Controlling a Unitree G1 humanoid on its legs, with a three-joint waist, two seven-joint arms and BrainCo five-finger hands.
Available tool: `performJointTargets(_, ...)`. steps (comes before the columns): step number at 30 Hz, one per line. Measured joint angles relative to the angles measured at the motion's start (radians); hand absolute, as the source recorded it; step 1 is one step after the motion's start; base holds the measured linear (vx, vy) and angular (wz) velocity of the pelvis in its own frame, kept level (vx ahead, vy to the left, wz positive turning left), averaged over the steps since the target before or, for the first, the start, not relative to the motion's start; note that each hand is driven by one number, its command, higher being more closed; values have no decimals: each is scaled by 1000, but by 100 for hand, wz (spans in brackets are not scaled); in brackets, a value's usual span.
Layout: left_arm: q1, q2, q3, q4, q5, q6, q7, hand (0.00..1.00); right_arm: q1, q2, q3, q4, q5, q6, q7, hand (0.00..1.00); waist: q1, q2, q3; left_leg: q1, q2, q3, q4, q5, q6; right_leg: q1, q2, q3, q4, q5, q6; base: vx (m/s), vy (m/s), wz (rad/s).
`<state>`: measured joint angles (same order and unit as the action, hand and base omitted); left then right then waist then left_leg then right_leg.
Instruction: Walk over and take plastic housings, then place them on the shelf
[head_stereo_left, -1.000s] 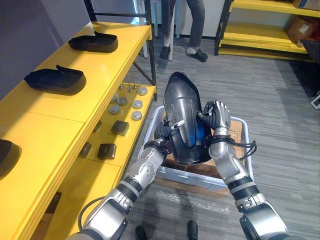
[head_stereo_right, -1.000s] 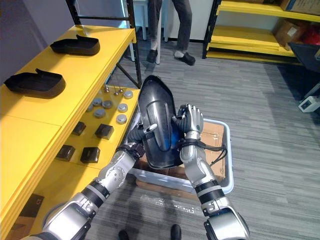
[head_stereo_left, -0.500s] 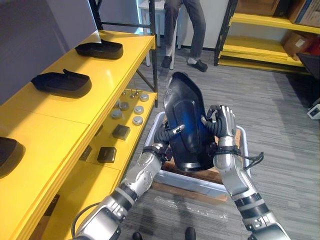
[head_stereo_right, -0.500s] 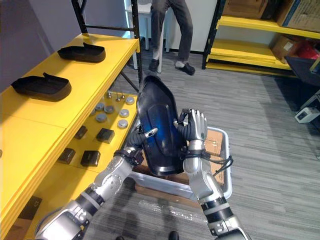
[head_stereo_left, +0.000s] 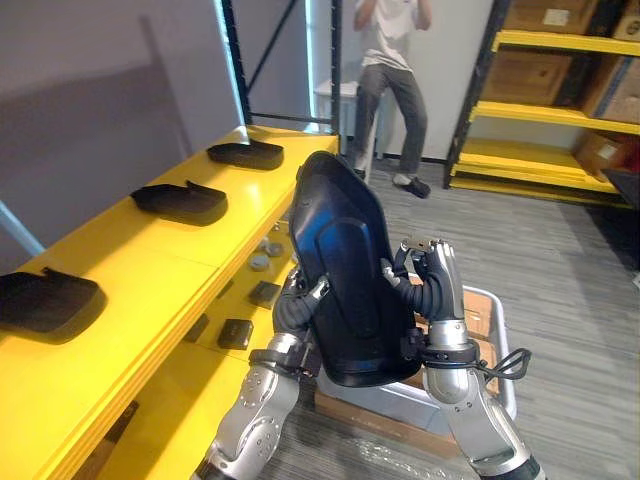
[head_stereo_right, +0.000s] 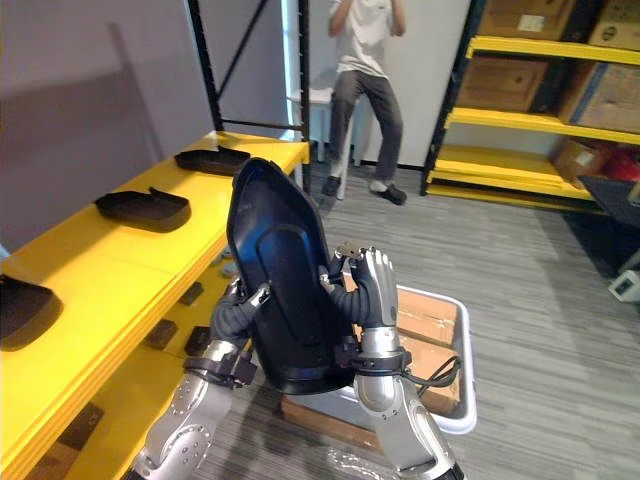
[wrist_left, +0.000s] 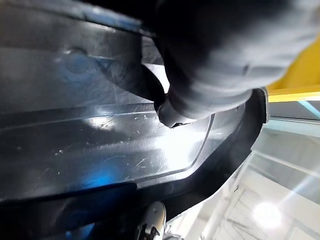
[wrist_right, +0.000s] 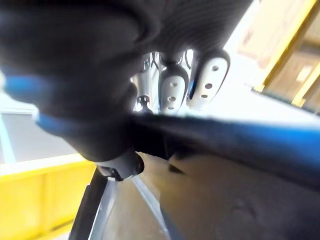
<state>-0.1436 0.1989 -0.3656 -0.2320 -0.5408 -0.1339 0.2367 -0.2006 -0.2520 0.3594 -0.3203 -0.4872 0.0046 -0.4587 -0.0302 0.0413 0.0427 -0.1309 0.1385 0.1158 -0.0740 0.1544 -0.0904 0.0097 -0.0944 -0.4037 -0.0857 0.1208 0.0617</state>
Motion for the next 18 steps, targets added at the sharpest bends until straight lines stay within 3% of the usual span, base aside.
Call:
performJointTargets(1, 0, -3, 6, 0, 22, 0, 3, 100, -3, 1, 0, 12, 11, -8, 0, 100, 1, 4, -2, -17, 4, 6, 12, -1, 1, 9, -5, -37, -1, -4, -3, 5, -9, 182)
performJointTargets(2, 0, -10, 25, 0, 64, 0, 13, 100, -22, 9, 1, 48, 11, -24, 0, 100, 13, 6, -5, -54, 25, 106, 51, -26, 17, 27, -22, -131, -5, -13, -3, 15, 13, 163)
performJointTargets(4, 3, -19, 40, 0, 101, 0, 31, 100, -50, 18, 9, 85, 12, -29, 0, 100, 43, 5, -5, -74, 47, 280, 123, -48, 31, 43, -50, -183, -5, -28, 13, 70, 96, 126)
performJointTargets(6, 42, -28, 76, -25, 136, 0, 40, 100, -89, 32, 43, 128, 23, -36, 2, 100, 75, 17, -15, -55, 60, 434, 155, -46, 74, 68, -69, -234, -2, -34, 36, 166, 164, 95)
performJointTargets(7, 84, -26, 107, -61, 154, 0, 40, 100, -106, 57, 66, 148, 29, -46, 10, 100, 82, 9, -20, -55, 47, 428, 154, -37, 91, 83, -83, -254, -4, -36, 45, 122, 114, 72)
performJointTargets(11, 146, -18, 175, -119, 174, -5, 41, 100, -139, 147, 91, 198, 30, -63, 32, 100, 112, -23, -41, -48, -34, 393, 112, -44, 103, 100, -146, -302, 29, -47, 65, 172, 111, 50)
performJointTargets(13, 163, -31, 195, -124, 184, -8, 43, 100, -167, 160, 97, 238, 45, -71, 48, 100, 122, -24, -44, -30, -75, 352, 105, -61, 123, 99, -224, -333, 184, -89, 101, 199, 138, 55)
performJointTargets(15, 180, -43, 202, -124, 191, -8, 46, 100, -180, 160, 102, 266, 57, -84, 52, 100, 121, -15, -44, 6, -88, 310, 93, -72, 131, 74, -296, -344, 395, -103, 82, 185, 241, 72)
performJointTargets(16, 181, -42, 220, -124, 192, -9, 52, 100, -205, 163, 115, 284, 63, -85, 54, 100, 121, -21, -36, 35, -102, 274, 92, -83, 137, 40, -353, -307, 573, -88, 16, 154, 281, 77)
performJointTargets(17, 180, -42, 227, -125, 192, -10, 55, 100, -222, 169, 118, 301, 64, -86, 58, 100, 118, -20, -30, 51, -106, 251, 89, -88, 142, 12, -371, -255, 653, -68, -13, 104, 177, 102)
performJointTargets(18, 179, -26, 237, -133, 193, -12, 70, 100, -250, 187, 118, 333, 68, -91, 63, 100, 108, -15, -21, 66, -105, 192, 88, -96, 152, -48, -351, -111, 796, -107, -10, 78, 50, 140)
